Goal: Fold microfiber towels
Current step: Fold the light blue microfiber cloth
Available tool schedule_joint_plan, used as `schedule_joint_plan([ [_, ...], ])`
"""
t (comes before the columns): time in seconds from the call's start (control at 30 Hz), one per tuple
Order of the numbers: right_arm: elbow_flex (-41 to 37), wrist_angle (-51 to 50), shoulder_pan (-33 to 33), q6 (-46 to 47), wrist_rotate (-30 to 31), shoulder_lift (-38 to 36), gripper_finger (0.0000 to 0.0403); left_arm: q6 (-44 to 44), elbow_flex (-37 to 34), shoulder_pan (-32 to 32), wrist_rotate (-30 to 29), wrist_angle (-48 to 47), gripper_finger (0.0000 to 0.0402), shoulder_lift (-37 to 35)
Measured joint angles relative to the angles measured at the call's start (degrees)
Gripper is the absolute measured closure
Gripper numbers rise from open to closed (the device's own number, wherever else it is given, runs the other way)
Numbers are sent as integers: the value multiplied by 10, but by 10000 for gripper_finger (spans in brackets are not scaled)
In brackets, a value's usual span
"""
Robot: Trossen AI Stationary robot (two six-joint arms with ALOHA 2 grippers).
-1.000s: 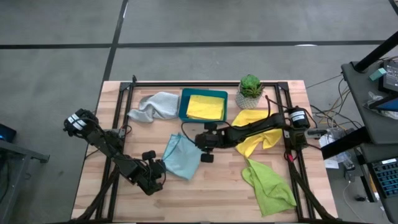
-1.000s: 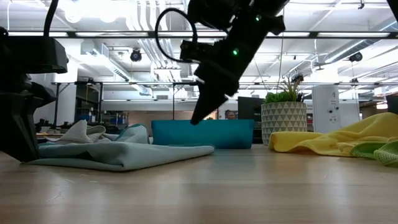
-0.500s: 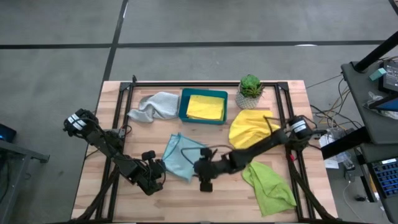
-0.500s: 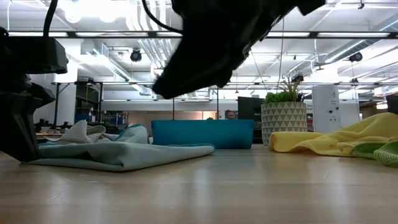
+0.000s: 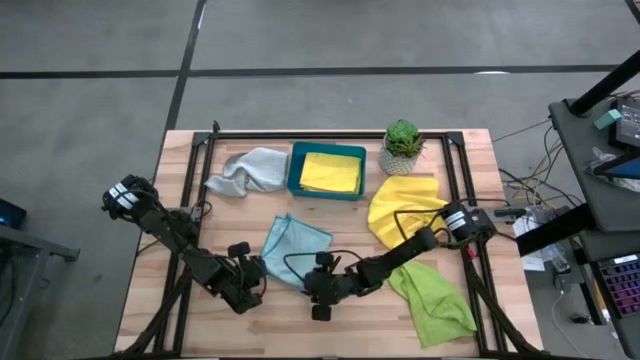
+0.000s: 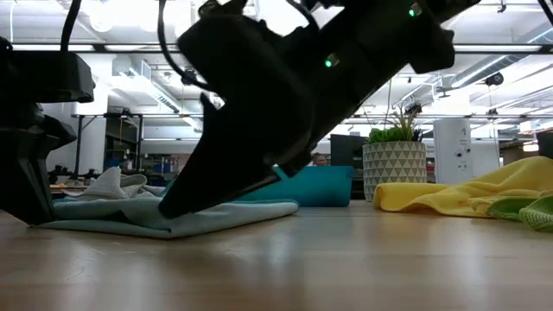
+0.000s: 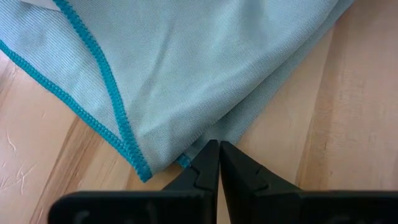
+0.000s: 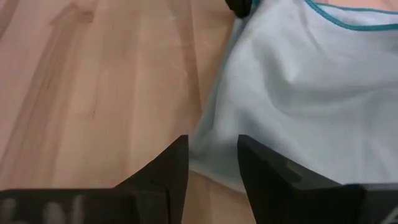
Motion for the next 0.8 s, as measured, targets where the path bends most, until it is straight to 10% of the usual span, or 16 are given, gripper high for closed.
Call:
schedule_joint_plan([
  [0.43,35,-42,-1,-5,2,25,387,-1,0,0,0,0,401,0],
  [0.8,34,-80,3,-13,2,-13,393,-1,-1,0,0,-3,401,0],
])
